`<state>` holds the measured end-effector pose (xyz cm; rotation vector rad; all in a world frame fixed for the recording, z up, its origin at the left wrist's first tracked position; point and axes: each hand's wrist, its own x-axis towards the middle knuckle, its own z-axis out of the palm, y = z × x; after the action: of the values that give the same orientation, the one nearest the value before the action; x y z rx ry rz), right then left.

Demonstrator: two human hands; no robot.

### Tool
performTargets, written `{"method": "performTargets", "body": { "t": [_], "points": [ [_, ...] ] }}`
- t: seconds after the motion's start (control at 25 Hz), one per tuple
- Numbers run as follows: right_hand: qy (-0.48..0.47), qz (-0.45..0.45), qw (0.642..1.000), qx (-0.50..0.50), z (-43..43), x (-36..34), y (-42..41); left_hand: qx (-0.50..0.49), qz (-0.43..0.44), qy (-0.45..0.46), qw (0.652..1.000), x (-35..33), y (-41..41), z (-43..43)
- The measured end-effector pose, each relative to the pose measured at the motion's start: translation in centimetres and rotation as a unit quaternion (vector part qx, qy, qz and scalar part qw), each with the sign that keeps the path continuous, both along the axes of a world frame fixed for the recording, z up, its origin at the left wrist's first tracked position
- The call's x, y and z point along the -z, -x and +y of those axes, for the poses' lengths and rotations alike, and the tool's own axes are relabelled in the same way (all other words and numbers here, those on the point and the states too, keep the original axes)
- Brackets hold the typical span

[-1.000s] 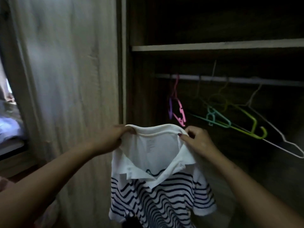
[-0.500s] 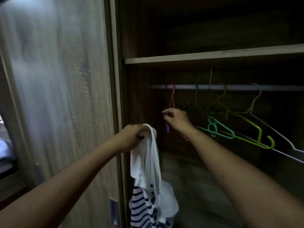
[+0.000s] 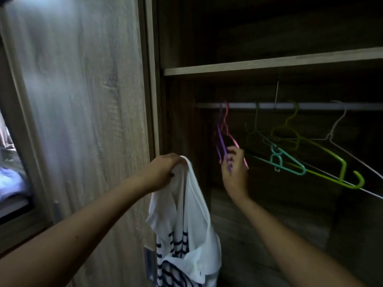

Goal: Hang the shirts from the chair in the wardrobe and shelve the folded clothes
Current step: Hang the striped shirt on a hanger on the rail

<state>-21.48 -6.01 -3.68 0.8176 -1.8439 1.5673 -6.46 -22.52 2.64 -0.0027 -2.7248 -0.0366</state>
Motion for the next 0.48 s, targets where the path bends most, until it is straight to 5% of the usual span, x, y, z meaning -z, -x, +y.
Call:
{"method": "performTargets", "body": {
  "t": [0.24,0.48],
  "points": [
    [-0.061,-0.019,0.998,0.029,3.1,4.2,0.4,-0.028,-0.086,0.036,0.995,0.3,0.1,0.8],
    [0.084,-0.129,0.979,-0.130,6.0,4.8,-3.7,0.005,-0.095,0.029,0.995,0.7,0.2,1.9]
  ]
}}
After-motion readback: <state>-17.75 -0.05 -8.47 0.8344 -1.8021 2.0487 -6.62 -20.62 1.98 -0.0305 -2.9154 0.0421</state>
